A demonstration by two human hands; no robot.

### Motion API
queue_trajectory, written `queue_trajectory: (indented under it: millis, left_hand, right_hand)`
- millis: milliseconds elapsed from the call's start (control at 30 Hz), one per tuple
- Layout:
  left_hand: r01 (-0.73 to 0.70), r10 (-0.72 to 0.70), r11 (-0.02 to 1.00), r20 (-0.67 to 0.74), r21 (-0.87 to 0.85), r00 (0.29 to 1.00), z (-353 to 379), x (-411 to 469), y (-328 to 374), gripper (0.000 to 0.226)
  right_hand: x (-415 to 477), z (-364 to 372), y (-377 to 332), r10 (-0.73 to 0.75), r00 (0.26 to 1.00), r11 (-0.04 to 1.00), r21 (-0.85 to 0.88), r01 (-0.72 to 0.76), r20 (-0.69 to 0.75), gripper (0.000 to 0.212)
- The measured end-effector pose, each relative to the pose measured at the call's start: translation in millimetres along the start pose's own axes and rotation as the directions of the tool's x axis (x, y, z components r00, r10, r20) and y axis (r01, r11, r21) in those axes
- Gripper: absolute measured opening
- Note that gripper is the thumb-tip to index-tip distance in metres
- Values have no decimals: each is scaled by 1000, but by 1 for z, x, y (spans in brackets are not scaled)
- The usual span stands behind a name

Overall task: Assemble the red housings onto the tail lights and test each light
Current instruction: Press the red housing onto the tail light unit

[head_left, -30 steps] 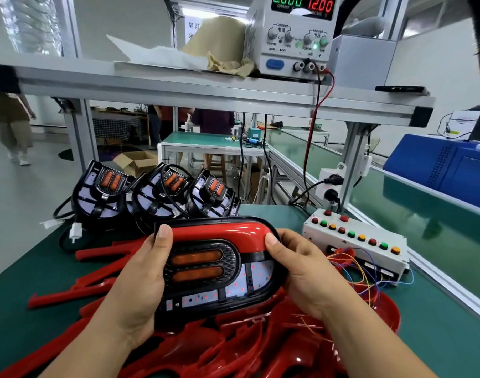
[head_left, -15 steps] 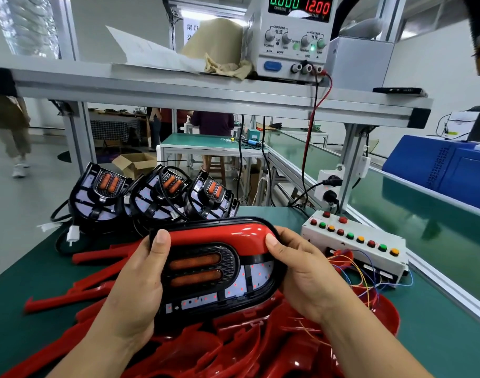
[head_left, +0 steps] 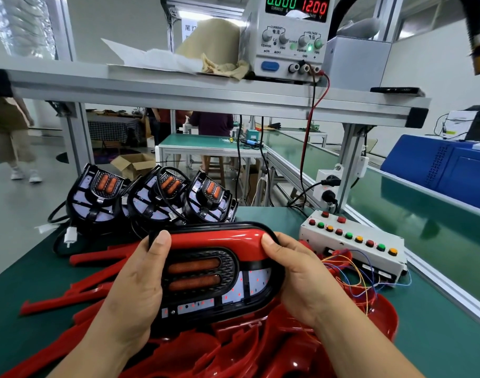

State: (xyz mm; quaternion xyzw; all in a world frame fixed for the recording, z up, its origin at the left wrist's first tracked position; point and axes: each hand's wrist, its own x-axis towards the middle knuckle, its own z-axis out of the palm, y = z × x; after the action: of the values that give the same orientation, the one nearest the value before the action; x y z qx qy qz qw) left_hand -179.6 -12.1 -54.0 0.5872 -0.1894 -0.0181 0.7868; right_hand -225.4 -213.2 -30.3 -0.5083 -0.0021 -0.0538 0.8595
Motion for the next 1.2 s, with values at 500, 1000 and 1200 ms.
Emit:
queue_trajectory:
  millis: [500, 1000, 1200]
  left_hand:
    - [37, -39, 997, -37, -61, 999, 5, 1, 4, 53]
    - [204, -205, 978, 10, 30, 979, 0, 5, 6, 59]
    - [200, -201, 979, 25, 35, 979, 1, 4, 8, 54]
  right_hand:
    - [0, 4, 3, -14, 1000, 1000, -5, 14, -23, 33]
    - [-2, -2, -4, 47, 998, 990, -132, -42, 35, 41]
    - [0, -3, -2, 52, 999, 997, -55, -52, 2, 32]
